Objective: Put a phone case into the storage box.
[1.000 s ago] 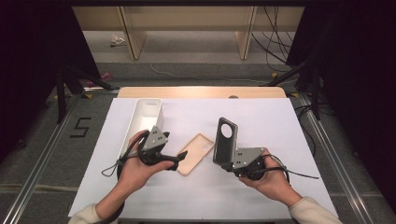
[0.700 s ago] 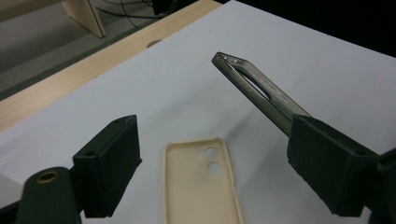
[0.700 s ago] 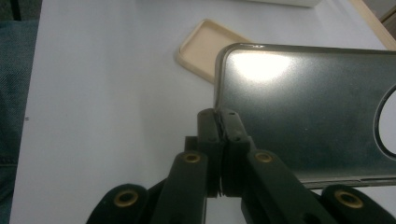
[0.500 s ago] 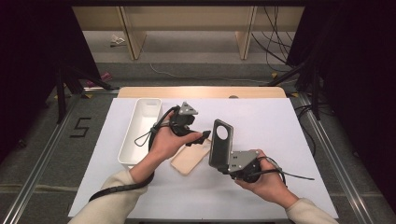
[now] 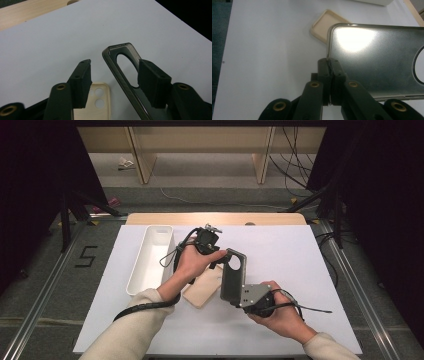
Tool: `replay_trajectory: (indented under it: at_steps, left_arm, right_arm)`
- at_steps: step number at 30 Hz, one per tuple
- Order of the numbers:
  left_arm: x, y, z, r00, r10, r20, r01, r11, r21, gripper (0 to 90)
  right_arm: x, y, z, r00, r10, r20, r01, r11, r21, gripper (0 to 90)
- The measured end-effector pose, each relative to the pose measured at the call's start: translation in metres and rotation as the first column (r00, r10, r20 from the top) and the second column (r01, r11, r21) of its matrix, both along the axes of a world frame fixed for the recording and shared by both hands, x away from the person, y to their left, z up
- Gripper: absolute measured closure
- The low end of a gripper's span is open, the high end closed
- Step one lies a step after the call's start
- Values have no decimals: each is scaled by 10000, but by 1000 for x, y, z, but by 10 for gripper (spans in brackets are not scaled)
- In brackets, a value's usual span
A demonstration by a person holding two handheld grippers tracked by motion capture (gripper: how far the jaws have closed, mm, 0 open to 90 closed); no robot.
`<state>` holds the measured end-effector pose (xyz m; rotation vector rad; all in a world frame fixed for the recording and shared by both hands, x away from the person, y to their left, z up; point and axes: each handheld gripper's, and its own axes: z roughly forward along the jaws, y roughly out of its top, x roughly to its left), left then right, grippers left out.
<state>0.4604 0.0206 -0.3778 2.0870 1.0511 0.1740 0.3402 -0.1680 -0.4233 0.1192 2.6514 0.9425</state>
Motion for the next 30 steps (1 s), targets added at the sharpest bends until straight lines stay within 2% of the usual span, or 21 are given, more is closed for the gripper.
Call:
replay_trajectory:
  at_steps: [4, 12, 15, 18, 21, 25, 27, 28, 29, 30]
  left_arm:
    - [4, 0, -4, 9996, 80, -277, -78, 9999, 102, 504]
    - [7, 1, -10, 9954, 230, -925, -249, 9995, -191, 620]
    - [8, 2, -12, 9925, 316, -1180, -368, 9984, -428, 664]
    - [7, 3, -11, 9894, 499, -1361, -617, 9946, -835, 694]
    - [4, 4, -9, 9885, 551, -1409, -719, 9905, -1171, 720]
    - [-1, 2, -4, 9897, 490, -1342, -721, 9822, -1732, 767]
    - [-4, 1, -2, 9921, 305, -1215, -552, 9773, -2047, 804]
    - [-7, -1, 0, 9971, 197, -742, -313, 9869, -1586, 814]
    - [-8, -1, 1, 9989, 170, -426, -228, 9899, -1402, 815]
    - [-9, -1, 2, 9994, 97, -320, -140, 9906, -1363, 815]
  right_arm:
    - [-1, 2, 0, 9998, 137, 172, -134, 9998, -136, 894]
    - [-2, 4, 0, 9990, 235, 377, -223, 9992, -332, 894]
    - [-3, 5, 0, 9986, 240, 475, -217, 9987, -470, 894]
    - [-3, 5, 0, 9978, 225, 619, -190, 9983, -555, 894]
    - [-2, 6, -1, 9981, 259, 560, -226, 9979, -602, 893]
    - [-1, 7, -5, 9985, 234, 489, -196, 9968, -773, 887]
    - [0, 7, -6, 9987, 215, 454, -179, 9967, -793, 884]
    - [0, 7, -6, 9988, 169, 461, -132, 9968, -791, 900]
    - [0, 7, -6, 9988, 154, 457, -115, 9964, -842, 898]
    - [0, 6, -6, 9988, 81, 489, -44, 9971, -756, 893]
